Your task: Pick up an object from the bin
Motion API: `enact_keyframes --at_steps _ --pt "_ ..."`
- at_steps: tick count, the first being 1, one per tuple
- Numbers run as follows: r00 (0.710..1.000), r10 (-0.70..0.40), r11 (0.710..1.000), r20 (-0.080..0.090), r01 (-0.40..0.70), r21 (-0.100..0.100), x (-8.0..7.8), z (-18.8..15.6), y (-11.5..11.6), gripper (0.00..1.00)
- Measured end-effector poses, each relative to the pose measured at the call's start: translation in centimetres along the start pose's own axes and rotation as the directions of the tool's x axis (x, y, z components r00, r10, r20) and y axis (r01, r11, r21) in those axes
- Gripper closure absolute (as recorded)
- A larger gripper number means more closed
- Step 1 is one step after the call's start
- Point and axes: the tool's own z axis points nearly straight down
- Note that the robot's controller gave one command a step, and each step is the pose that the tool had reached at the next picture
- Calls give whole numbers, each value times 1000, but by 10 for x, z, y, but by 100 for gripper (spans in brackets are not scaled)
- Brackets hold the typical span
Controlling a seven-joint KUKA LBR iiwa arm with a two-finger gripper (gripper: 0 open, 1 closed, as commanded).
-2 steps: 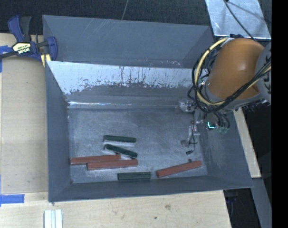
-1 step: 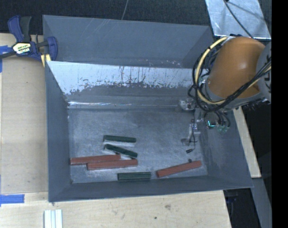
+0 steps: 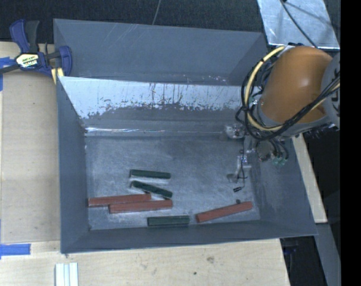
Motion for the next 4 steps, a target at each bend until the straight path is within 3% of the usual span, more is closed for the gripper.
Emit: enact_keyframes --at_steps 1,2,3,4 --pt "1000 -5 1000 -1 5 0 0 0 0 0" --pt "996 -85 996 0 85 -1 -23 -53 34 0" --pt "998 -65 998 7 65 0 1 -5 22 0" --pt "1000 26 1000 -1 -26 0 10 74 34 100"
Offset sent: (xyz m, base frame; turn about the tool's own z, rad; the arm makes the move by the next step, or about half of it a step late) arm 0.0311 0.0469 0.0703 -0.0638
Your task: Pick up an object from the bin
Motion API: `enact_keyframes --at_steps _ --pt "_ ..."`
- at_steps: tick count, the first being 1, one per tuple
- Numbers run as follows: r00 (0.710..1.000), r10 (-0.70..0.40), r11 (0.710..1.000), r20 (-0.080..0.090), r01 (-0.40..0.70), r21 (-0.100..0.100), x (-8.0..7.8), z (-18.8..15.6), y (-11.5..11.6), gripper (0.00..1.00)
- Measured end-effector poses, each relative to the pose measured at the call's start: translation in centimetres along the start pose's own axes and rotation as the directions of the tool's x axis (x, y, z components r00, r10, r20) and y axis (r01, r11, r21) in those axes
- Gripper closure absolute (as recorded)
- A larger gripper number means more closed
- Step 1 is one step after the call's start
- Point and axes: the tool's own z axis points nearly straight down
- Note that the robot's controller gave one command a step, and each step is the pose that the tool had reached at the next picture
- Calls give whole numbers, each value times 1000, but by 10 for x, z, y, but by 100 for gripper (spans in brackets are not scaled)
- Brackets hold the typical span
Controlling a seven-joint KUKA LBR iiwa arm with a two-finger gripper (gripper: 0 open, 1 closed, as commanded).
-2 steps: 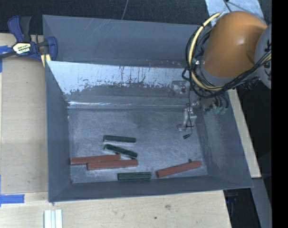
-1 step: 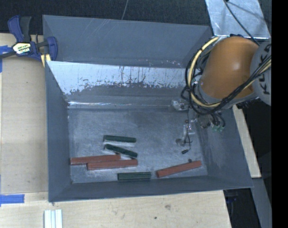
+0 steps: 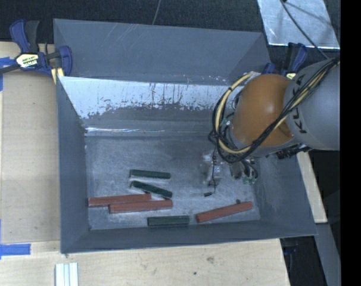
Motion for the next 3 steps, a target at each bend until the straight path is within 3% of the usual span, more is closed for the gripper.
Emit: enact_keyframes --at_steps 1,2,3 --pt "1000 -1 1000 0 1 0 0 0 0 0" --pt "1000 7 1000 0 -7 0 41 -4 0 0" --pt "1000 9 1000 -2 -9 0 55 -5 0 0"
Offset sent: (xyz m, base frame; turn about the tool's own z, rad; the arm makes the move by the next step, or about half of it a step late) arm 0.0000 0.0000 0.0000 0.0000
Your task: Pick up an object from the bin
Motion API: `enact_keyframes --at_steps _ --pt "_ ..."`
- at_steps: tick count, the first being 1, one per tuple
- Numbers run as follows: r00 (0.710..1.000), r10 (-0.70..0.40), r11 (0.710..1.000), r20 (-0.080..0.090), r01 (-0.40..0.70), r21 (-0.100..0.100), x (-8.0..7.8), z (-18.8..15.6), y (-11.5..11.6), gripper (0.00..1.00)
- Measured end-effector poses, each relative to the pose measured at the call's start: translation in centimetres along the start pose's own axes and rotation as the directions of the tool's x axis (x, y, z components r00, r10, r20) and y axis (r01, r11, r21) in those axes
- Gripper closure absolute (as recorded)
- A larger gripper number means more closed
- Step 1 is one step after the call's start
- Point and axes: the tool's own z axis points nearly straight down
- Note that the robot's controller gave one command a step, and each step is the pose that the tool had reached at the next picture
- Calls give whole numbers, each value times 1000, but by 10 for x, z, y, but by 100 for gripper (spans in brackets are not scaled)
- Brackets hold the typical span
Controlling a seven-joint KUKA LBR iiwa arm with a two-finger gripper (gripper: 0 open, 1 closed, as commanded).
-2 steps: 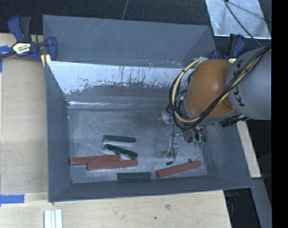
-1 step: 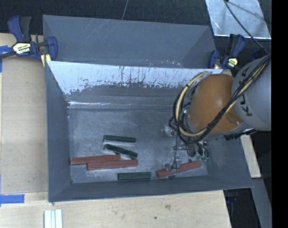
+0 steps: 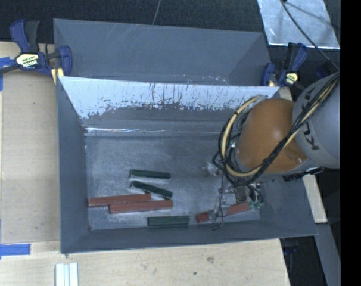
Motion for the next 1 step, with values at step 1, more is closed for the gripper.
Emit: enact_keyframes --at_steps 1 --pt "999 -37 999 3 37 -1 -5 2 -52 0"
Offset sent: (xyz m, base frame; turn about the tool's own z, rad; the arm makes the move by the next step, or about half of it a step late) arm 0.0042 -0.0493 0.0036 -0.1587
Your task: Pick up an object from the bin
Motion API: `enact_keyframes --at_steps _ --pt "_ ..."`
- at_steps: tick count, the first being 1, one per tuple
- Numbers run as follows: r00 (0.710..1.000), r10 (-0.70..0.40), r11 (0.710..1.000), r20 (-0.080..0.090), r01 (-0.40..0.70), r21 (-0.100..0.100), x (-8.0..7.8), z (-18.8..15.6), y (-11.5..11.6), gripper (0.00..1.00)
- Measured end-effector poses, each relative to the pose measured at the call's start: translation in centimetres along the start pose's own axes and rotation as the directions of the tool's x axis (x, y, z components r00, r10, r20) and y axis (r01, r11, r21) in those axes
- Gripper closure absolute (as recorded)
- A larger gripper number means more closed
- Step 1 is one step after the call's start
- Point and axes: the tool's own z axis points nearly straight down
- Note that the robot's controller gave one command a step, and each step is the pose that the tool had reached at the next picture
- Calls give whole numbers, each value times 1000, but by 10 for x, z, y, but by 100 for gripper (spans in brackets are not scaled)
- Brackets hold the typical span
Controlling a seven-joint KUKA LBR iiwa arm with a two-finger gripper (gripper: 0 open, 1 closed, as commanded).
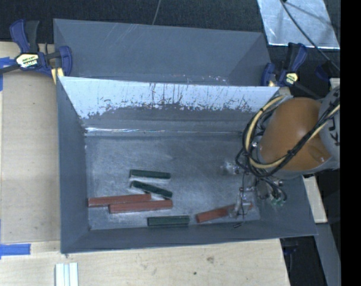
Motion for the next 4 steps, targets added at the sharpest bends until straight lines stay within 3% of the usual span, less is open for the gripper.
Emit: enact_keyframes --at_steps 1,2,3,4 --pt "1000 -3 1000 0 3 3 0 0 -59 0" --pt "1000 -4 1000 -3 4 1 7 21 -13 0" --pt "1000 -17 1000 0 17 0 3 27 -7 100" --pt "1000 -25 1000 2 25 -6 1 30 -27 100"
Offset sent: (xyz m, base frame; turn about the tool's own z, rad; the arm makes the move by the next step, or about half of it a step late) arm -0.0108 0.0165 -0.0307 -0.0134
